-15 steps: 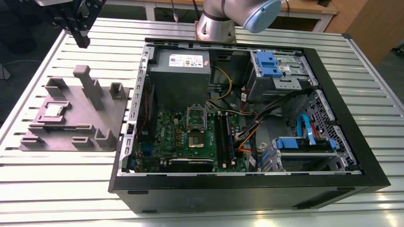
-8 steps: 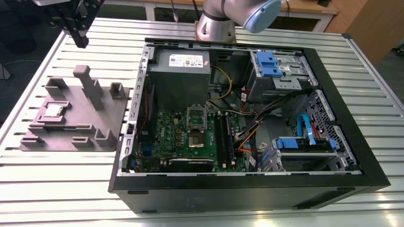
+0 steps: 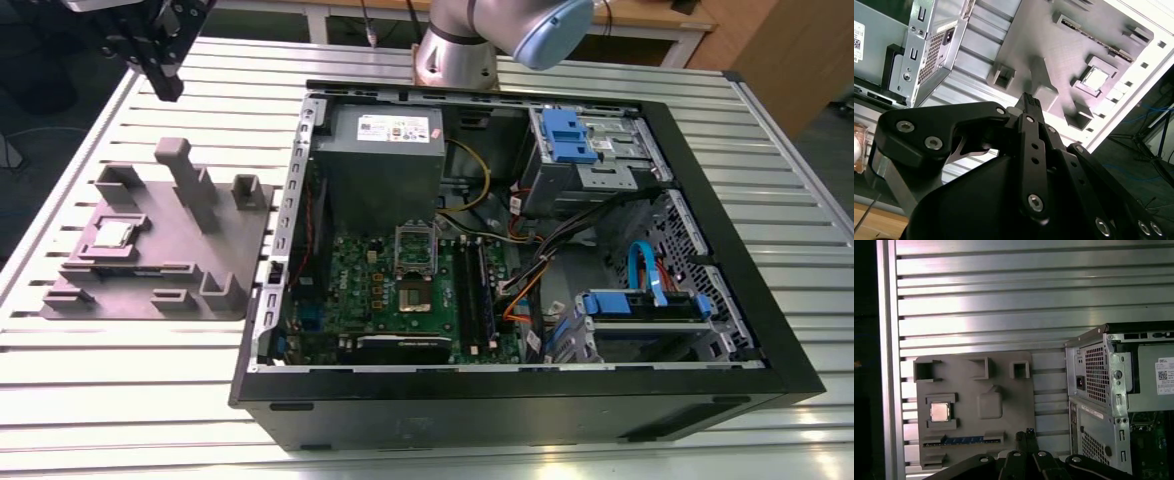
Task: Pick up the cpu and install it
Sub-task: 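Reach for the cpu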
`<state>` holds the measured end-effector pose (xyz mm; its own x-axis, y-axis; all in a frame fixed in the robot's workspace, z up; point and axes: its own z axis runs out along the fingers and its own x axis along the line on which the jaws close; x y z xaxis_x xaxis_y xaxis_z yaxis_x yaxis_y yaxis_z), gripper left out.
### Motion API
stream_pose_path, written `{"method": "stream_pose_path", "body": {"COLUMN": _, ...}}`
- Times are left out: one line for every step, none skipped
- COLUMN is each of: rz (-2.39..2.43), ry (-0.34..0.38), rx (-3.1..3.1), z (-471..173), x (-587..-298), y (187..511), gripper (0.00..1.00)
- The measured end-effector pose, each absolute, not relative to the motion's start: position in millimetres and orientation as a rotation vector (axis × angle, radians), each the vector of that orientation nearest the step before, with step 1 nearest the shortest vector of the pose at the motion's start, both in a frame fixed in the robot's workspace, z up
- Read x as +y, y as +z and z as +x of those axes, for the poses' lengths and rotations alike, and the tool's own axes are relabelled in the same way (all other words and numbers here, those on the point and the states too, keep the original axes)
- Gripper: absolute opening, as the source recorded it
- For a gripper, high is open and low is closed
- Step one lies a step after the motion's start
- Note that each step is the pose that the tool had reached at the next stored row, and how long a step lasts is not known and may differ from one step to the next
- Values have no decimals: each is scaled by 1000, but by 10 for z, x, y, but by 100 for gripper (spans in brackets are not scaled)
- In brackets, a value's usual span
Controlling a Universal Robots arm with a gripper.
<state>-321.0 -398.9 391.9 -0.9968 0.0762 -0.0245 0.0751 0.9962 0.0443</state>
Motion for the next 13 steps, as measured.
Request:
{"method": "stream_pose_path", "body": {"rz": 118, "ry": 68, "rx": 3112, "z": -3215, "x": -3989, "y": 3919, "gripper": 10}}
{"method": "stream_pose_path", "body": {"rz": 118, "ry": 68, "rx": 3112, "z": -3220, "x": -3990, "y": 3918, "gripper": 10}}
{"method": "stream_pose_path", "body": {"rz": 118, "ry": 68, "rx": 3113, "z": -3224, "x": -3990, "y": 3919, "gripper": 10}}
{"method": "stream_pose_path", "body": {"rz": 118, "ry": 68, "rx": 3112, "z": -3228, "x": -3989, "y": 3919, "gripper": 10}}
{"method": "stream_pose_path", "body": {"rz": 118, "ry": 68, "rx": 3112, "z": -3233, "x": -3989, "y": 3918, "gripper": 10}}
{"method": "stream_pose_path", "body": {"rz": 118, "ry": 68, "rx": 3112, "z": -3237, "x": -3989, "y": 3919, "gripper": 10}}
{"method": "stream_pose_path", "body": {"rz": 118, "ry": 68, "rx": 3112, "z": -3240, "x": -3989, "y": 3918, "gripper": 10}}
{"method": "stream_pose_path", "body": {"rz": 118, "ry": 68, "rx": 3112, "z": -3246, "x": -3989, "y": 3919, "gripper": 10}}
{"method": "stream_pose_path", "body": {"rz": 118, "ry": 68, "rx": 3112, "z": -3255, "x": -3989, "y": 3918, "gripper": 10}}
{"method": "stream_pose_path", "body": {"rz": 118, "ry": 68, "rx": 3113, "z": -3264, "x": -3989, "y": 3918, "gripper": 10}}
{"method": "stream_pose_path", "body": {"rz": 118, "ry": 68, "rx": 3112, "z": -3274, "x": -3989, "y": 3918, "gripper": 10}}
{"method": "stream_pose_path", "body": {"rz": 118, "ry": 68, "rx": 3112, "z": -3284, "x": -3989, "y": 3918, "gripper": 10}}
{"method": "stream_pose_path", "body": {"rz": 118, "ry": 68, "rx": 3112, "z": -3294, "x": -3989, "y": 3918, "gripper": 10}}
